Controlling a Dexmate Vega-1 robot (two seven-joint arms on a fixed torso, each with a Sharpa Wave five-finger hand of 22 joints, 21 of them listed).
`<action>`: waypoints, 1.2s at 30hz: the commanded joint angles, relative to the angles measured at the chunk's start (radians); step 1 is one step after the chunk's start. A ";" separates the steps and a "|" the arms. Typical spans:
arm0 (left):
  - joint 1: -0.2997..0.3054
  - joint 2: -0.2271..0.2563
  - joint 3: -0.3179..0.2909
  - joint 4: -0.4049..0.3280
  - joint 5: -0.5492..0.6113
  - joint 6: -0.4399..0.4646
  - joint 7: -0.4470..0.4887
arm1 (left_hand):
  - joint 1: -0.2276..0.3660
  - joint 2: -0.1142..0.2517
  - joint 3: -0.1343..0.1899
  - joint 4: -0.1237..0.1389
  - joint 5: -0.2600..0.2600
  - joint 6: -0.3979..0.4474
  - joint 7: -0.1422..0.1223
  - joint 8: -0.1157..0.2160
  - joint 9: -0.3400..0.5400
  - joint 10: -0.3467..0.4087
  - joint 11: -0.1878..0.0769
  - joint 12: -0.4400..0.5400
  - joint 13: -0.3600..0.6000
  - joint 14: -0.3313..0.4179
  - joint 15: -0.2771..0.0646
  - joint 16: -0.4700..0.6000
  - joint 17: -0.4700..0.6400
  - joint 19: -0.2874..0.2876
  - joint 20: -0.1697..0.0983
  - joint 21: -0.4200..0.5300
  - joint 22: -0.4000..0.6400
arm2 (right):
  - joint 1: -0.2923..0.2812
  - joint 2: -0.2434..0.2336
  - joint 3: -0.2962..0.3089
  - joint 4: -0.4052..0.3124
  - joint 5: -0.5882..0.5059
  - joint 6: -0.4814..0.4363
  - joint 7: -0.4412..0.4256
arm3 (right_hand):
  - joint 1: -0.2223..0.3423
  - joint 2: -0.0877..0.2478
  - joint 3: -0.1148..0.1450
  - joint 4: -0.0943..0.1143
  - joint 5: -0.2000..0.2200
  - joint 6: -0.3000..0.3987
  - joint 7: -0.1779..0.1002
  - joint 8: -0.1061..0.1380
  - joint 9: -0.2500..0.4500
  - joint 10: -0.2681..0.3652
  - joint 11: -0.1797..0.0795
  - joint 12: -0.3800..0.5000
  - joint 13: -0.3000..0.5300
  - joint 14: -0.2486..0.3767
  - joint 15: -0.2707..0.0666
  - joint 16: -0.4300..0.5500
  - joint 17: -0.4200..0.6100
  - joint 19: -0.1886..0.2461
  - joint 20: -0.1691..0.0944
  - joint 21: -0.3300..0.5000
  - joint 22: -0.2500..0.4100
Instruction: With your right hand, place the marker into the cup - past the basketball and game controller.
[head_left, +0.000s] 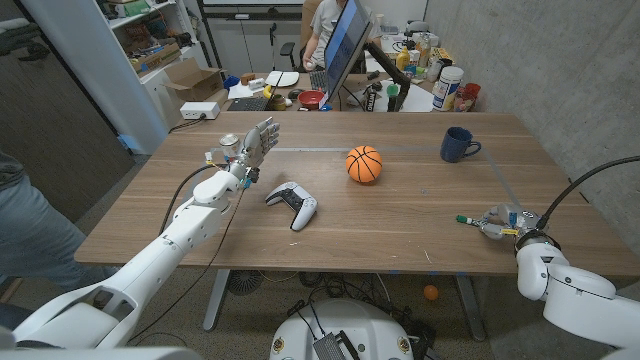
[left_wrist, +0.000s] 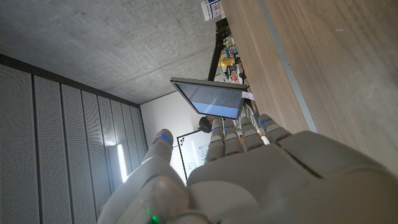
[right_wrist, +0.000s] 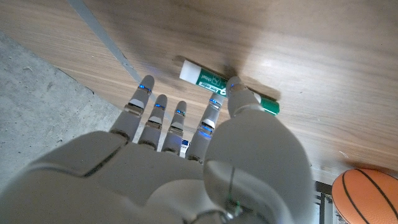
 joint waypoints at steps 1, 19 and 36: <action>0.012 0.001 -0.001 -0.020 0.002 0.005 0.018 | 0.003 0.000 0.008 -0.001 0.005 0.006 0.001 0.003 0.002 0.004 -0.003 0.006 0.002 -0.006 0.008 0.002 0.004 -0.005 0.013 0.002 0.003 | 0.034 -0.002 -0.028 0.025 0.019 0.032 -0.027 | 0.026 0.004 -0.005 -0.002 0.008 0.050 -0.004 0.020 0.013 0.014 0.013 0.004 0.001 0.010 0.001 0.010 0.006 0.011 -0.003 0.002 0.003; 0.020 0.000 0.000 -0.031 0.003 0.010 0.031 | 0.002 -0.001 0.009 -0.001 0.005 0.006 0.000 0.003 0.002 0.003 -0.005 0.005 0.002 -0.009 0.010 0.002 0.004 -0.006 0.015 0.002 0.003 | 0.032 -0.002 -0.020 0.038 0.026 0.063 -0.074 | 0.106 0.023 -0.005 -0.010 0.014 0.164 0.011 0.073 0.011 0.048 0.019 0.000 0.000 0.030 -0.016 0.020 0.010 0.031 -0.007 0.003 0.003; -0.006 -0.019 0.013 -0.005 0.007 0.007 0.014 | 0.002 -0.001 0.009 0.000 0.005 0.005 0.002 0.003 0.002 0.001 -0.011 0.005 0.002 -0.010 0.010 0.002 0.004 -0.007 0.015 0.003 0.004 | 0.012 -0.021 0.013 0.017 0.022 0.040 -0.101 | 0.123 0.025 -0.014 -0.003 0.011 0.187 0.013 0.086 0.010 0.058 0.021 -0.002 0.000 0.036 -0.016 0.026 0.015 0.035 -0.007 0.002 0.004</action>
